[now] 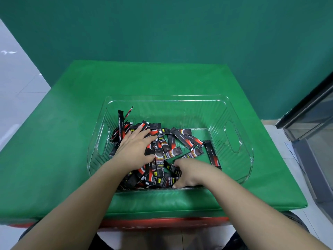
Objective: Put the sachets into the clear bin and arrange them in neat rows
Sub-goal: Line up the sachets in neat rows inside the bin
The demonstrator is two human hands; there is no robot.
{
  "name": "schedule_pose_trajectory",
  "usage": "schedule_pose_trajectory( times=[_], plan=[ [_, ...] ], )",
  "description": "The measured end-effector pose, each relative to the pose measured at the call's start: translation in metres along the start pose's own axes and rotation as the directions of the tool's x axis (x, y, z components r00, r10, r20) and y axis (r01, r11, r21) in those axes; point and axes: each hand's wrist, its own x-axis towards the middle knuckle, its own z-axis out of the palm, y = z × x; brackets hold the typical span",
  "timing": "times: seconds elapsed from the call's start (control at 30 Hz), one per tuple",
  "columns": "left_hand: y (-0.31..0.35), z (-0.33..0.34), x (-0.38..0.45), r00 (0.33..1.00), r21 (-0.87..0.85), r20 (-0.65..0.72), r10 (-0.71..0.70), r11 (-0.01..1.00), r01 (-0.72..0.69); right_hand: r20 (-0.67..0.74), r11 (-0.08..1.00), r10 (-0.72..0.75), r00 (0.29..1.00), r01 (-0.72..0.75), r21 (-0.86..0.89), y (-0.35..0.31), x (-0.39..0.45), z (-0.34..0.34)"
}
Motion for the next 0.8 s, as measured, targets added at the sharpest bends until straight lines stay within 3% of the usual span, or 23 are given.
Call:
schedule_pose_trajectory(
  times=[0.13,0.33,0.4,0.53,0.67,0.8],
  plan=[
    [-0.002,-0.004,-0.002,1.000,-0.069,0.001,0.021,0.997,-0.021,0.009,0.991,-0.044,0.999,0.042,0.123,-0.013,0.006,-0.001],
    [-0.004,-0.005,-0.005,1.000,-0.113,-0.012,0.025,0.993,-0.026,0.192,0.932,-0.060,0.980,-0.013,0.361,-0.015,0.006,-0.010],
    [-0.004,-0.004,-0.005,0.999,-0.113,-0.019,0.027,0.993,-0.029,0.143,0.909,-0.060,0.988,-0.005,0.416,-0.018,0.010,-0.003],
    [-0.003,-0.004,-0.005,0.999,-0.111,-0.029,0.024,0.993,-0.027,-0.061,0.930,-0.086,0.994,0.102,0.353,-0.030,0.024,0.018],
    [-0.002,-0.006,-0.006,0.999,-0.123,-0.032,0.016,0.992,-0.020,-0.095,0.935,-0.133,0.987,0.157,0.317,-0.021,0.022,0.014],
    [-0.002,-0.006,-0.005,1.000,-0.133,-0.023,0.007,0.991,-0.010,-0.114,0.924,-0.073,0.991,0.110,0.365,0.011,0.017,0.001]
  ],
)
